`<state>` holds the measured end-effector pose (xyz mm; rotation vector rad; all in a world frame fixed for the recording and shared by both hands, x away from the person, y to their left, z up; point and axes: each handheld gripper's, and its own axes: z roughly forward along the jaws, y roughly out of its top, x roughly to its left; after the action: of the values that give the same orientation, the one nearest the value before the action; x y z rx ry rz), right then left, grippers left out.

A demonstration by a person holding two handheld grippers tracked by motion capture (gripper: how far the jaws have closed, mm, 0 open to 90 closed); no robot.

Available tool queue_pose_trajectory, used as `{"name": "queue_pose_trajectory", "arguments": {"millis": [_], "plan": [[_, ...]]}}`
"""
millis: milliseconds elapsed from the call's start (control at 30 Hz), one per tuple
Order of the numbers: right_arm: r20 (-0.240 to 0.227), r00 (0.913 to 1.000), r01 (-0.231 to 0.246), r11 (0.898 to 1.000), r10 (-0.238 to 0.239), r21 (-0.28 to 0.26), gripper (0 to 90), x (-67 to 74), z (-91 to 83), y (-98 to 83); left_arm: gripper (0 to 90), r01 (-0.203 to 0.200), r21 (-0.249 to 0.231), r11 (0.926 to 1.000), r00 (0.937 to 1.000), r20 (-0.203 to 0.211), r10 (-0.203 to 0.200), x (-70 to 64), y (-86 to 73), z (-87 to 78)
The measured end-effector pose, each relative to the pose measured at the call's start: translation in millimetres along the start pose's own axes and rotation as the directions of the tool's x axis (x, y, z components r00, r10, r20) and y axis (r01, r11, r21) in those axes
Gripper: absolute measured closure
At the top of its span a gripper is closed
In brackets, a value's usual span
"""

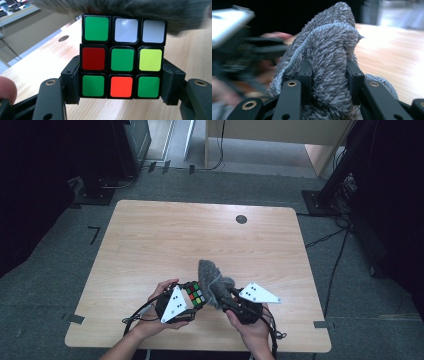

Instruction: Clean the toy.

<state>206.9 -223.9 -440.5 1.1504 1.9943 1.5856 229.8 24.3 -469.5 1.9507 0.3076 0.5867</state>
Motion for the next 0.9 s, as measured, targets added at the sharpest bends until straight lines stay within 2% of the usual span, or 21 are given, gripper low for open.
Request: {"name": "queue_pose_trajectory", "arguments": {"millis": [67, 133, 167, 233, 267, 333, 400, 467, 500, 533, 567, 600, 633, 733, 800, 867, 900], "plan": [[0.039, 0.9987, -0.033, 0.999, 0.033, 0.003, 65.3, -8.0, -2.3, -1.1, 33.8, 0.008, -0.013, 0.9999, 1.0, 0.005, -0.008, 1.0, 0.9, -0.7], [0.021, 0.9986, -0.048, 0.998, 0.048, -0.03, 65.2, -7.7, -7.2, 1.6, 33.8, 0.012, -0.013, 0.9998, 0.9999, 0.006, -0.012, 1.0, 0.8, -0.1], [-0.008, 0.9993, -0.036, 0.998, 0.036, -0.057, 65.1, -3.7, -9.4, 4.0, 33.8, 0.009, -0.005, 1.0, 0.9999, 0.007, -0.009, 0.7, 0.5, 0.2], [-0.054, 0.9984, 0.01, 0.997, -0.015, -0.076, 64.8, 8.7, -10.9, 9.0, 33.8, 0.001, -0.001, 1.0, 1.0, 0.007, -0.001, -1.4, 0.6, 0.9], [-0.059, 0.9976, 0.032, 0.997, -0.036, -0.07, 64.6, 14.3, -10.0, 10.5, 33.8, 0.0, -0.007, 1.0, 0.9999, 0.011, 0.0, -2.4, 1.4, 0.6], [-0.056, 0.9974, 0.044, 0.998, -0.046, -0.045, 64.4, 18.5, -6.3, 9.9, 33.8, -0.008, -0.012, 0.9999, 0.9999, 0.011, 0.008, -4.2, 4.1, -1.2], [-0.051, 0.9986, 0.013, 0.999, -0.016, -0.052, 64.4, 11.6, -5.2, 6.6, 33.8, -0.015, -0.013, 0.9998, 0.9998, 0.009, 0.015, -4.7, 5.4, -2.5], [0.025, 0.9996, -0.01, 1.0, 0.011, -0.022, 64.4, -0.3, -5.0, 4.1, 33.8, -0.005, -0.026, 0.9996, 0.9998, 0.019, 0.005, -3.1, 5.9, -4.3], [0.054, 0.9977, -0.041, 0.999, 0.041, -0.006, 64.4, -6.8, -5.7, 3.3, 33.8, -0.001, -0.032, 0.9995, 0.9998, 0.019, 0.001, -2.3, 6.1, -4.9], [0.058, 0.9946, -0.086, 0.996, 0.086, 0.001, 64.4, -12.9, -7.6, 3.3, 33.8, 0.006, -0.036, 0.9993, 0.9998, 0.017, -0.005, -1.3, 6.2, -5.0], [0.035, 0.9907, -0.131, 0.991, 0.132, -0.016, 64.4, -17.1, -10.4, 3.8, 33.8, 0.01, -0.035, 0.9993, 0.9998, 0.015, -0.01, -0.1, 5.9, -4.9], [0.005, 0.9882, -0.153, 0.988, 0.153, -0.035, 64.4, -17.7, -12.8, 4.9, 33.8, 0.01, -0.03, 0.9995, 0.9999, 0.009, -0.01, 0.6, 5.1, -4.4], [-0.015, 0.9895, -0.144, 0.989, 0.144, -0.045, 64.3, -14.4, -13.9, 6.7, 33.8, 0.01, -0.025, 0.9996, 0.9999, 0.003, -0.01, 1.0, 4.1, -3.8], [-0.056, 0.9964, -0.067, 0.996, 0.064, -0.055, 63.8, 2.8, -11.1, 9.7, 33.8, 0.028, -0.022, 0.9994, 0.9996, 0.006, -0.028, 1.7, 3.6, -2.9], [-0.045, 0.9985, -0.033, 0.999, 0.032, -0.037, 63.1, 7.3, -5.9, 7.6, 33.7, 0.026, -0.017, 0.9995, 0.9996, -0.002, -0.027, 0.3, 6.6, -4.1], [-0.043, 0.9956, -0.085, 0.996, 0.083, -0.034, 63.1, -1.2, -5.3, 4.2, 33.8, 0.017, -0.026, 0.9995, 0.9999, -0.003, -0.017, -1.2, 8.7, -6.4], [-0.011, 0.9937, -0.112, 0.994, 0.112, -0.017, 63.1, -8.1, -5.3, 3.0, 33.7, 0.022, -0.039, 0.999, 0.9998, 0.004, -0.022, -1.2, 9.4, -7.8]]}}
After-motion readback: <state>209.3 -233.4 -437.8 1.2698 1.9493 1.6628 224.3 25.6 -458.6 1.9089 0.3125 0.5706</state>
